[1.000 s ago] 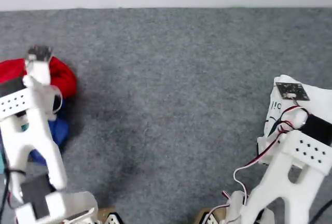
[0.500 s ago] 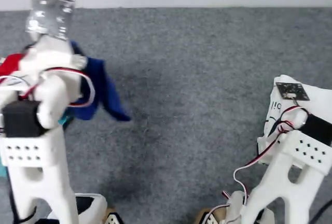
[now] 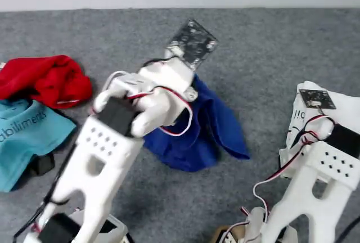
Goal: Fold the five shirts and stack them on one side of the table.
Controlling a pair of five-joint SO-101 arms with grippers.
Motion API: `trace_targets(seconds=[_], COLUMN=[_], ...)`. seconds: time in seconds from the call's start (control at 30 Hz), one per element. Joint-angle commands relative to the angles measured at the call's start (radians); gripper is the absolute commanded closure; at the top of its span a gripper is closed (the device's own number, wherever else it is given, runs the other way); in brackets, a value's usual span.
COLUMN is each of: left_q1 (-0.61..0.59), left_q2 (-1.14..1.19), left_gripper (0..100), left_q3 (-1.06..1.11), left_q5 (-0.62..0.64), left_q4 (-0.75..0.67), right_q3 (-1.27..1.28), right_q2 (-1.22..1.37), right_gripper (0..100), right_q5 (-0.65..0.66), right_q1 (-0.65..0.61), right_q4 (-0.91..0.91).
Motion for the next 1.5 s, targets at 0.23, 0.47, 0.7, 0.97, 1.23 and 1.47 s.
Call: trace_targets(seconds=[0.23, 0.47, 0.7, 0.97, 1.23, 1.47], left_q1=[0.009, -0.04, -0.155, -0.155, 0.141, 0.276], left_q2=[0.034, 0.012, -0.187, -0.229, -0.13, 0.141], left_gripper=[79, 80, 80, 80, 80, 79], left_q3=[-0.031, -0.048, -0.081, -0.033, 0.173, 0.142], left_q5=[0.048, 0.054, 0.054, 0.048, 0.049, 0.049], left_q4=[0.137, 0.259, 0.273, 0.362, 0.175, 0.075], right_q3=[-0.003, -0.003, -0.003, -0.005, -0.005, -0.005], right_q2=[-0.015, -0.015, -0.013, -0.013, -0.013, -0.013], right_gripper=[99.0, 99.0, 99.0, 99.0, 99.0, 99.0], right_q5=[-0.003, -0.003, -0.009, -0.008, -0.002, -0.002], right_q1=[-0.002, -0.035, -0.214, -0.24, -0.002, 0.11], right_q4=[0.041, 0.039, 0.038, -0.005, -0.002, 0.002])
